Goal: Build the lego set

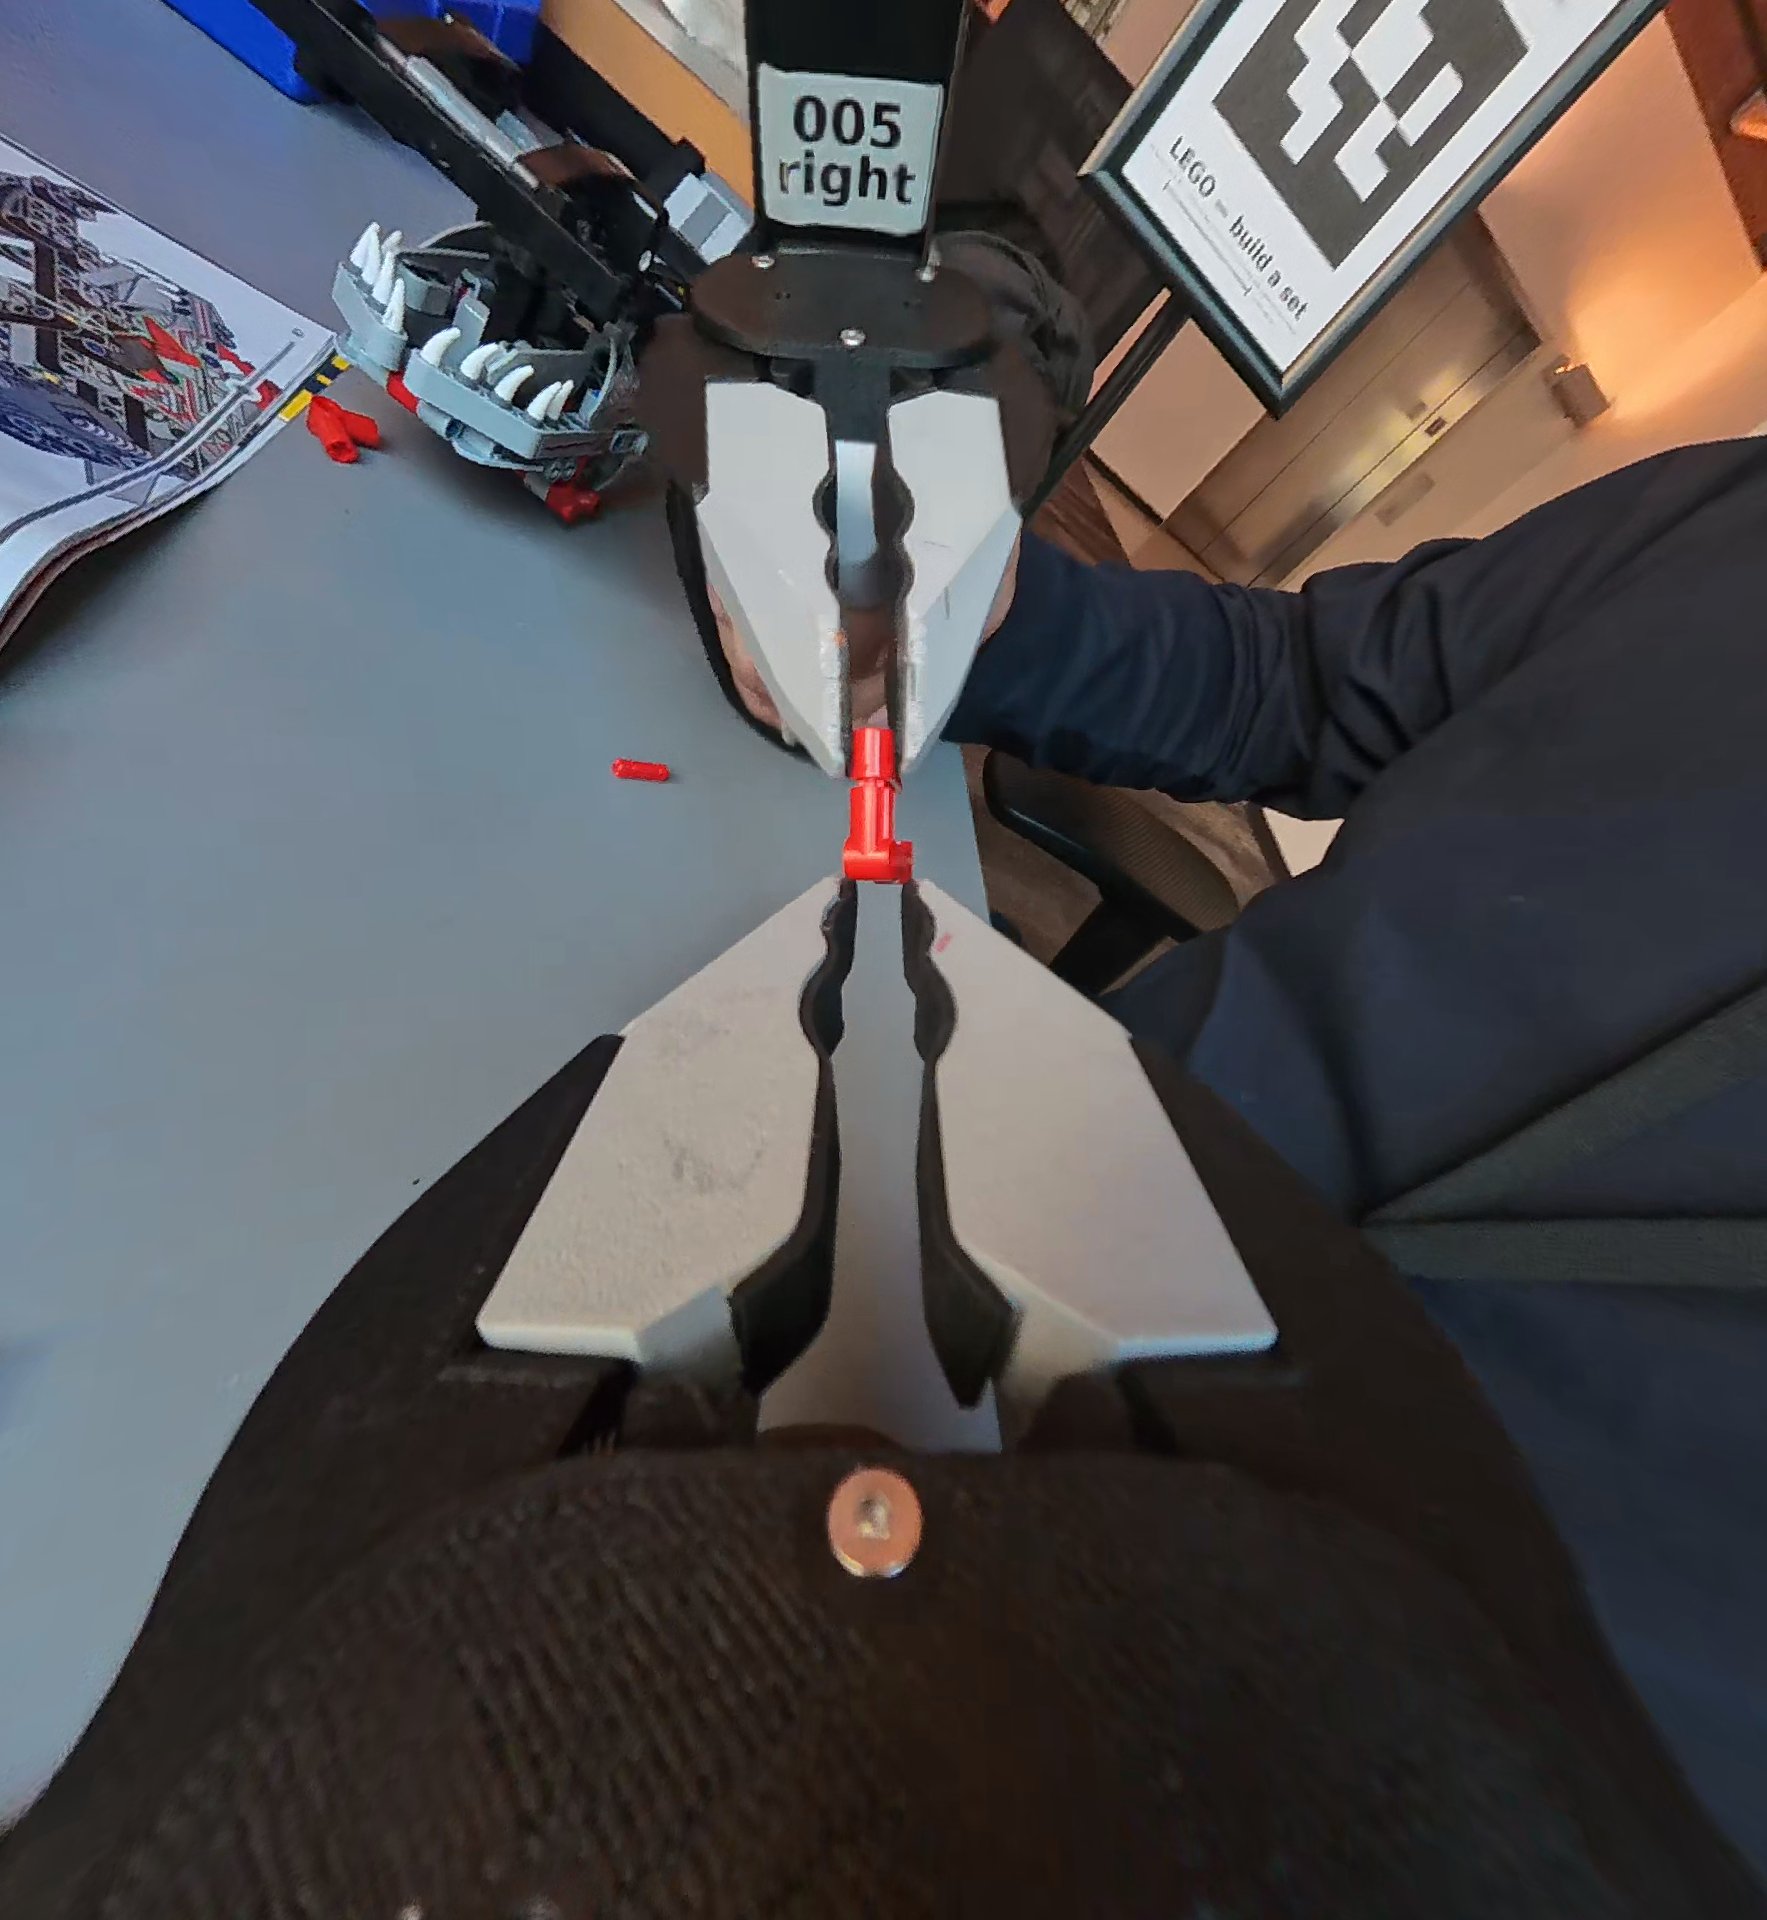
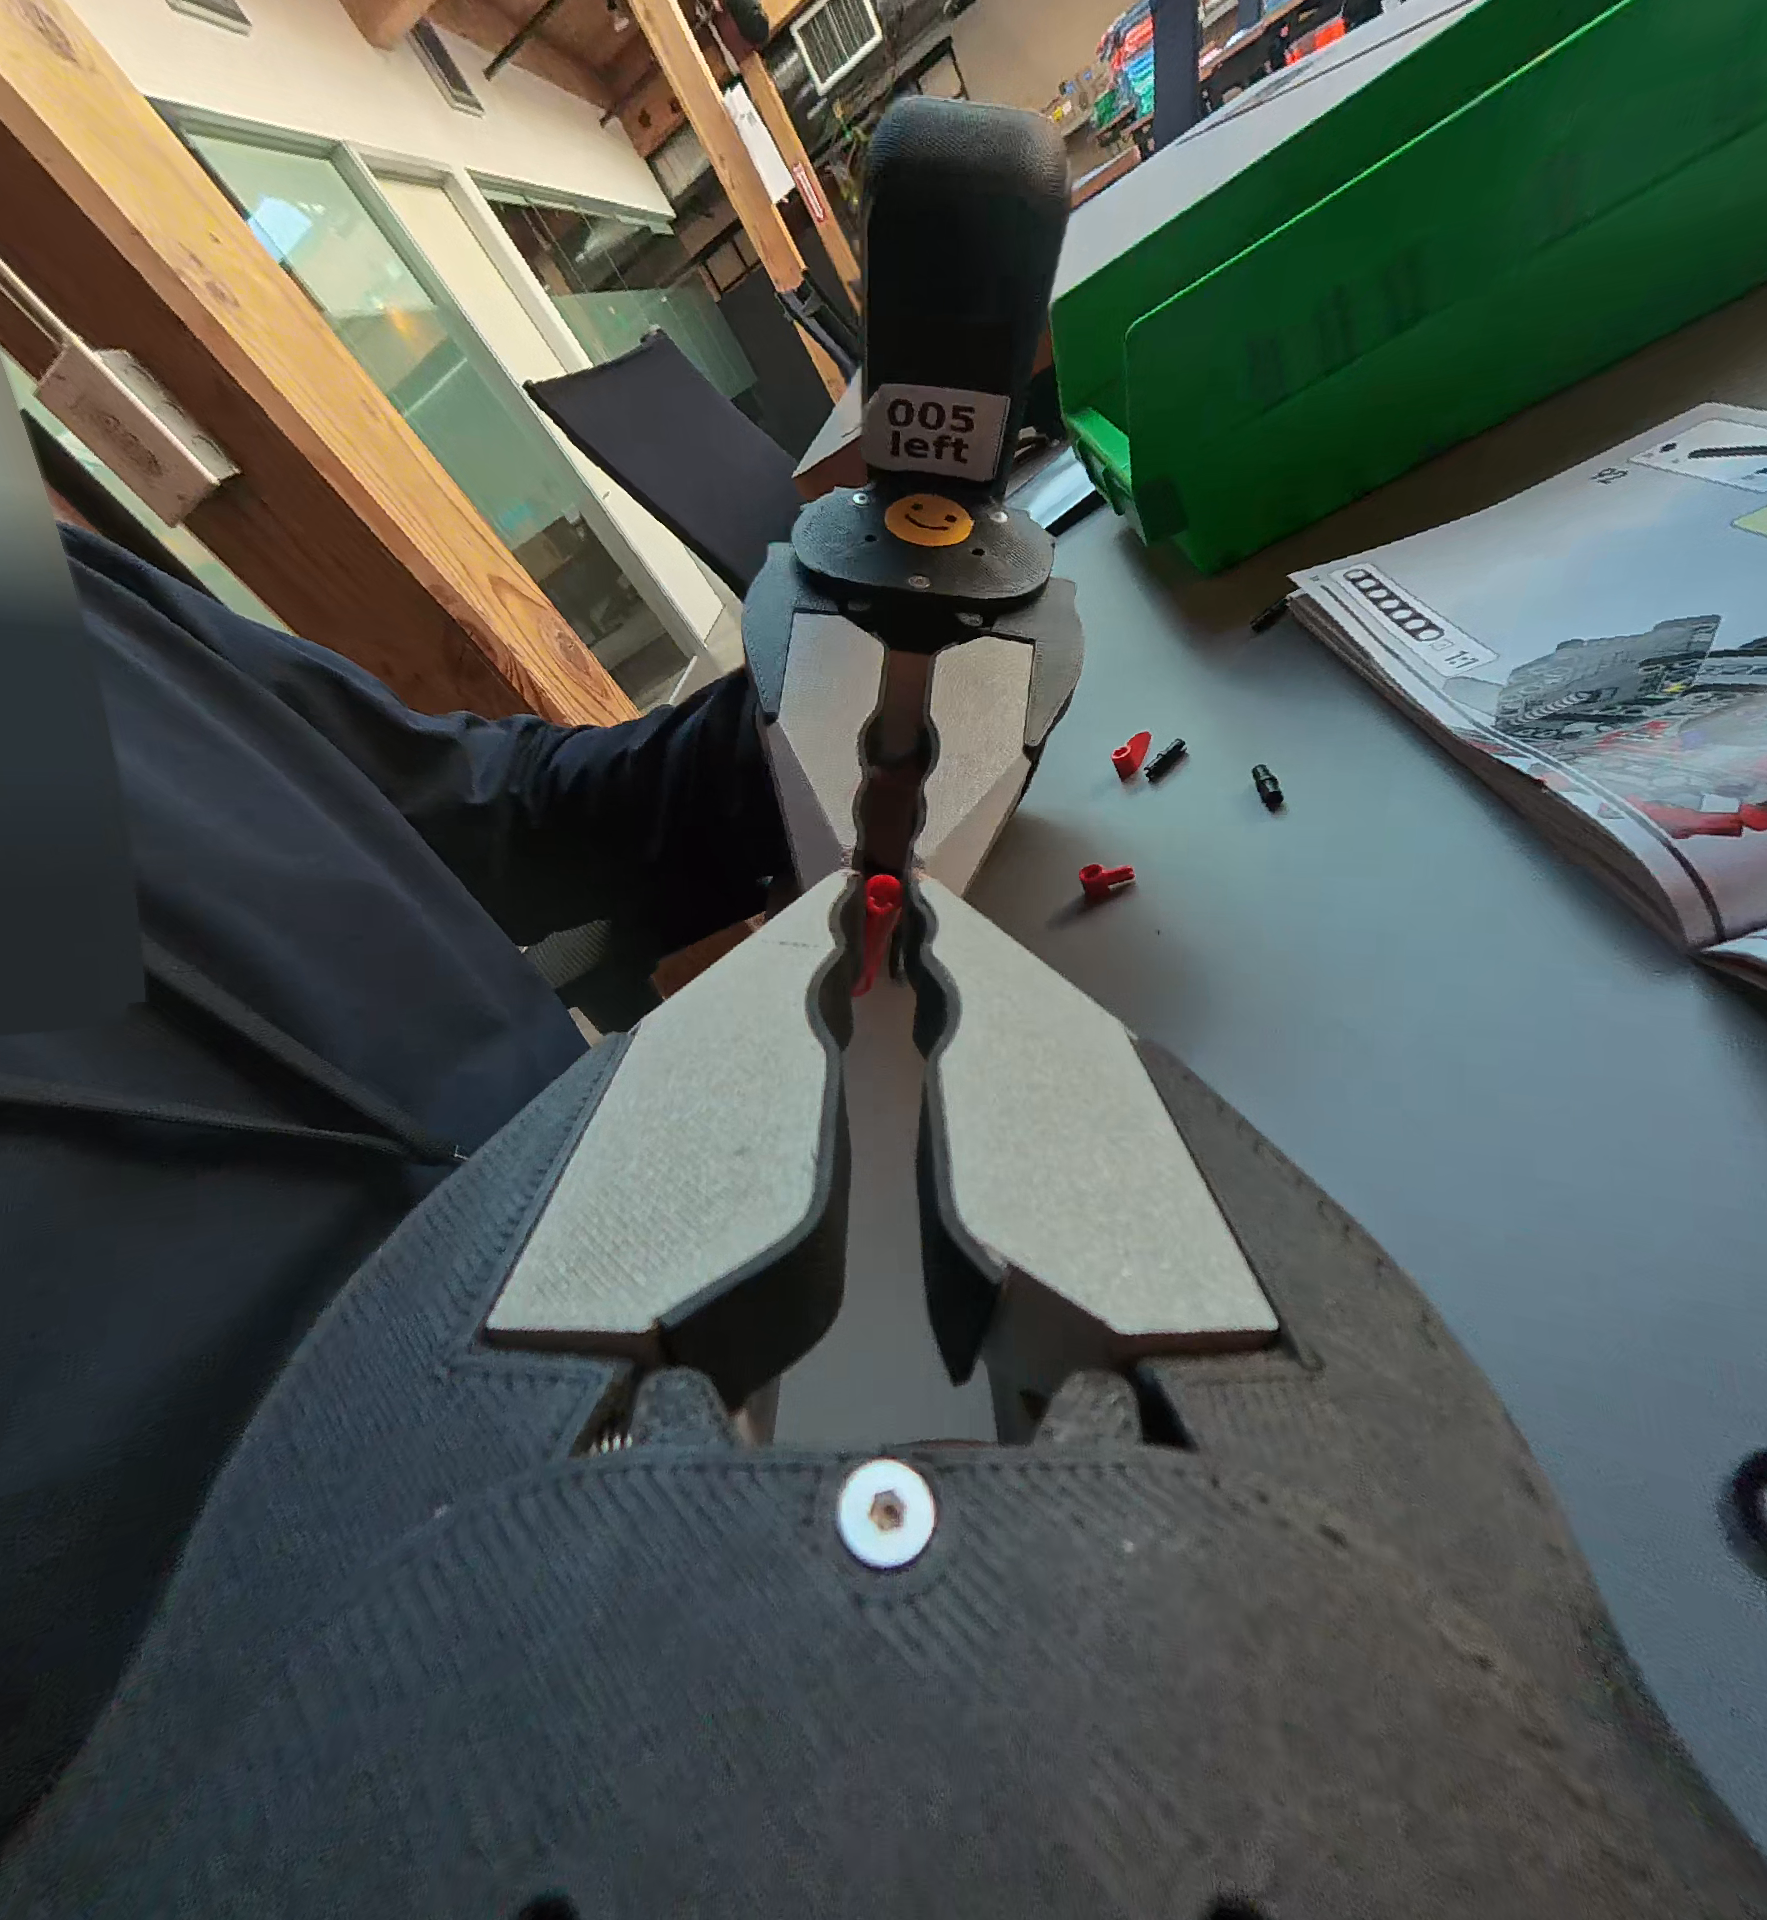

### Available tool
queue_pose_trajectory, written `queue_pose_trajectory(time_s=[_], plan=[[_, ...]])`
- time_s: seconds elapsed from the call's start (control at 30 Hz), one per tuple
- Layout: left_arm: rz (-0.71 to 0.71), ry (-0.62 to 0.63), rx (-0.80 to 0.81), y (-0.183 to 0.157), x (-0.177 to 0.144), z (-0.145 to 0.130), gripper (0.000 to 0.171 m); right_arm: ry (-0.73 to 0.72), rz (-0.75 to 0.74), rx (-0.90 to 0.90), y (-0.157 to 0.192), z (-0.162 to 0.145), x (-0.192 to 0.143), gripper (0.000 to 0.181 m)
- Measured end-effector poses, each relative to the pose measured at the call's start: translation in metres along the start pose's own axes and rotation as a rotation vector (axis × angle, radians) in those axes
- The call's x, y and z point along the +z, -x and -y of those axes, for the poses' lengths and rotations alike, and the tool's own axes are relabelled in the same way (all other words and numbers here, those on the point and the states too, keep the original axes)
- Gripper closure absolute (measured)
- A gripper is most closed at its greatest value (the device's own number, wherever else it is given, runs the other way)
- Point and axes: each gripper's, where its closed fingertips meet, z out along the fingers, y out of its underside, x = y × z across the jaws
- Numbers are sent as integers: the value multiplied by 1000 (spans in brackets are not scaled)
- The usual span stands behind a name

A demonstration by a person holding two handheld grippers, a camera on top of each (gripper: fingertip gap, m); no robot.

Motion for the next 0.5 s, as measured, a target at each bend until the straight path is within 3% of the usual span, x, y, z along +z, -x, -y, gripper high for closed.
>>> queue_pose_trajectory(time_s=[0.5], plan=[[-47,-103,-16,-5,-6,13,166,-46,-33,-97,6,6,4,178]])
